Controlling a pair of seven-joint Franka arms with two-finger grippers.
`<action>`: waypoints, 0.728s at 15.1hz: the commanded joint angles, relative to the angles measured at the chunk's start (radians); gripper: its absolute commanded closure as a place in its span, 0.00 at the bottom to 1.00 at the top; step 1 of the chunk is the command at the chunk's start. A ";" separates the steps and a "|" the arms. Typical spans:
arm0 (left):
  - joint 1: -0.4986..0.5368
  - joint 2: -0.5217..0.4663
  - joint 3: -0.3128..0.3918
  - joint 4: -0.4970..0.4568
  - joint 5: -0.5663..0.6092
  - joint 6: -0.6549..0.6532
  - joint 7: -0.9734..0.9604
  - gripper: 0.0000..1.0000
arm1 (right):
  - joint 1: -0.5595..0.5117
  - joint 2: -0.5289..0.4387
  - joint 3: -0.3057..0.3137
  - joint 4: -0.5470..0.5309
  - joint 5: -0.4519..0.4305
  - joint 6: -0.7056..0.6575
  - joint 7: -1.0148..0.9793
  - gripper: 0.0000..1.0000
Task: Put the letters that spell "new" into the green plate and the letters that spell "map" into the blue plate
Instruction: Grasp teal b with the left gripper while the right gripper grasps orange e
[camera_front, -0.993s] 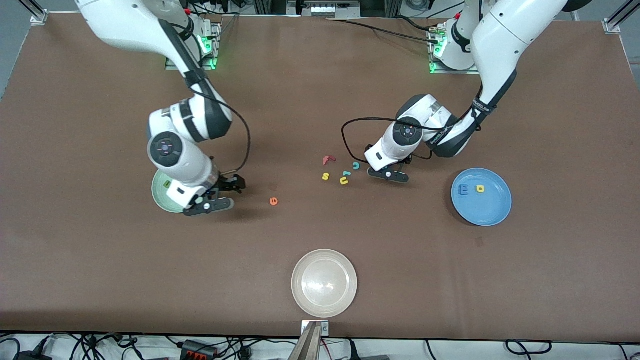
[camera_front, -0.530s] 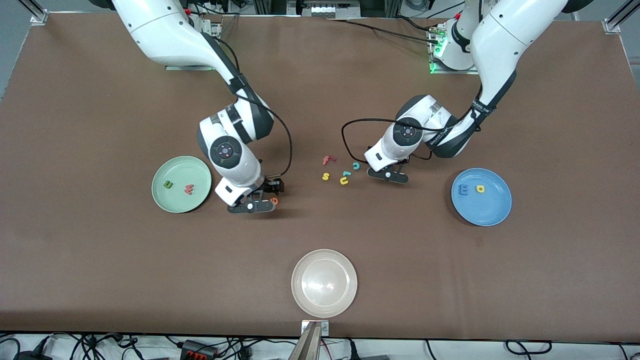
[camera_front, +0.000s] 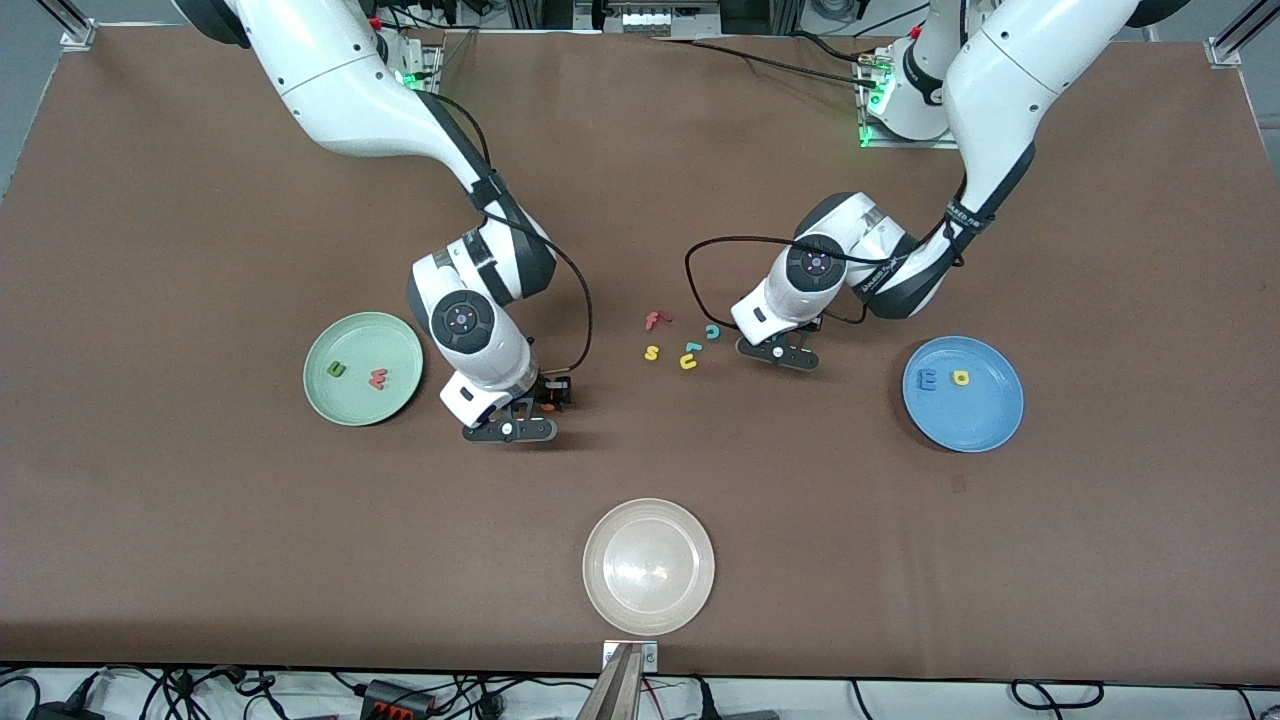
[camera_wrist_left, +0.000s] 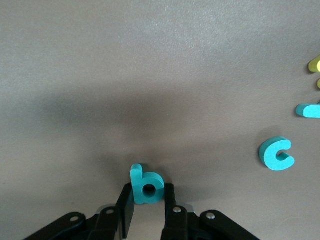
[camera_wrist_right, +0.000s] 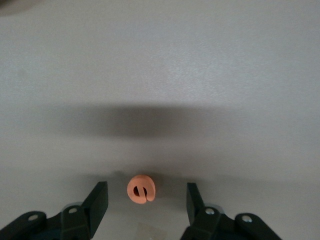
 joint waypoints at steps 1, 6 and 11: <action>0.007 0.019 -0.001 0.009 0.031 0.023 -0.018 0.83 | 0.024 0.026 -0.005 0.027 -0.074 0.005 0.075 0.30; 0.067 -0.068 -0.006 0.032 0.031 -0.059 0.012 0.90 | 0.026 0.035 -0.005 0.026 -0.113 0.002 0.087 0.31; 0.134 -0.089 -0.015 0.224 0.030 -0.418 0.183 0.89 | 0.033 0.047 -0.004 0.026 -0.113 0.004 0.086 0.37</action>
